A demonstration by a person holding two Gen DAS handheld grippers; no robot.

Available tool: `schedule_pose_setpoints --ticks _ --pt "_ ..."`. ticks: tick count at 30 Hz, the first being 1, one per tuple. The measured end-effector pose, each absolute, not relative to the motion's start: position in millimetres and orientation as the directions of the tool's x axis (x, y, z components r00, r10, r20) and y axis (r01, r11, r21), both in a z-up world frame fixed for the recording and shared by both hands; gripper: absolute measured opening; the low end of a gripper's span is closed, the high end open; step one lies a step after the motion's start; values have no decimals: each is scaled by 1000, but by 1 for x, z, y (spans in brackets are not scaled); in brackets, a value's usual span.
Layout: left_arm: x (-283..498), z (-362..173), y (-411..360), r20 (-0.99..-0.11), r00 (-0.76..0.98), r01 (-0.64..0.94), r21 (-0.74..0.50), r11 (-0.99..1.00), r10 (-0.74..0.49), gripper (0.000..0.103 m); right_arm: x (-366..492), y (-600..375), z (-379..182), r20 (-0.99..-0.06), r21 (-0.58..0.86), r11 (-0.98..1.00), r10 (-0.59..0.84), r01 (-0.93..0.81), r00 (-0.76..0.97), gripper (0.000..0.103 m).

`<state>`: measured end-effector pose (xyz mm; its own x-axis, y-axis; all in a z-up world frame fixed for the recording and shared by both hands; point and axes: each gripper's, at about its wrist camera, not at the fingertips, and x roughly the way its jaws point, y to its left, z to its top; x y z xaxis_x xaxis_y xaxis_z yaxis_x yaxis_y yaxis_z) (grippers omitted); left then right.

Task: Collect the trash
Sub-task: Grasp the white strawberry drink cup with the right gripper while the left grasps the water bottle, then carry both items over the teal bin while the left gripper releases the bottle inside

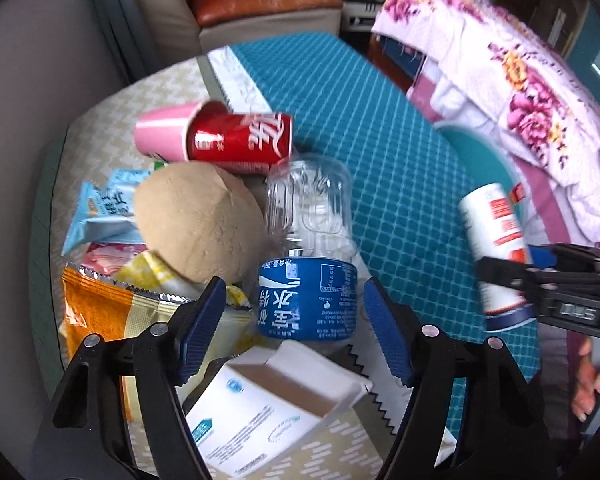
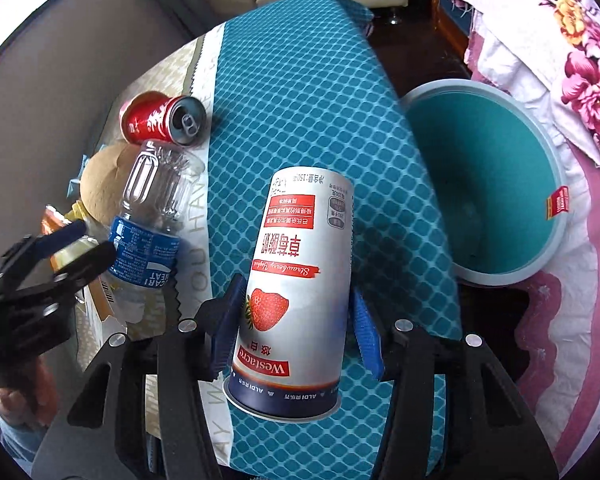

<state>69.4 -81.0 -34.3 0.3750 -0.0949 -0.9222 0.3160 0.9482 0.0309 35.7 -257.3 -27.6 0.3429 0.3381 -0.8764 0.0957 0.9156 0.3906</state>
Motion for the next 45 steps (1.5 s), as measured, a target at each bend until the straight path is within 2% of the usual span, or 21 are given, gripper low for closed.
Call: schedule_pose_setpoints --ticks 11,14,15,18,26,29,32,45 --pt "86 -80 -116 -964 266 368 81 926 -22 74 36 -284 -34 -840 461 880 390 116 376 49" --pt "92 -88 -119 -971 234 364 37 931 -53 73 35 -290 -36 -835 472 873 397 124 382 49" --pt "93 -89 -119 -971 233 362 33 931 -56 66 34 -292 -37 -834 474 871 398 127 383 49" --pt "92 -85 -122 -968 240 361 12 933 -80 66 32 -300 -40 -830 483 864 400 141 390 49" --pt "86 -44 -132 -938 244 380 -140 914 -245 66 32 -322 -40 -805 520 836 413 173 426 49" --pt "84 -23 -132 -913 294 388 -158 908 -284 66 34 -327 -37 -797 530 830 415 177 439 49" --pt "85 -16 -140 -909 327 402 -113 908 -258 66 35 -333 -33 -790 531 829 411 175 455 49" --pt "122 -46 -269 -934 228 582 -95 807 -275 66 18 -458 -12 -801 463 802 197 377 565 49"
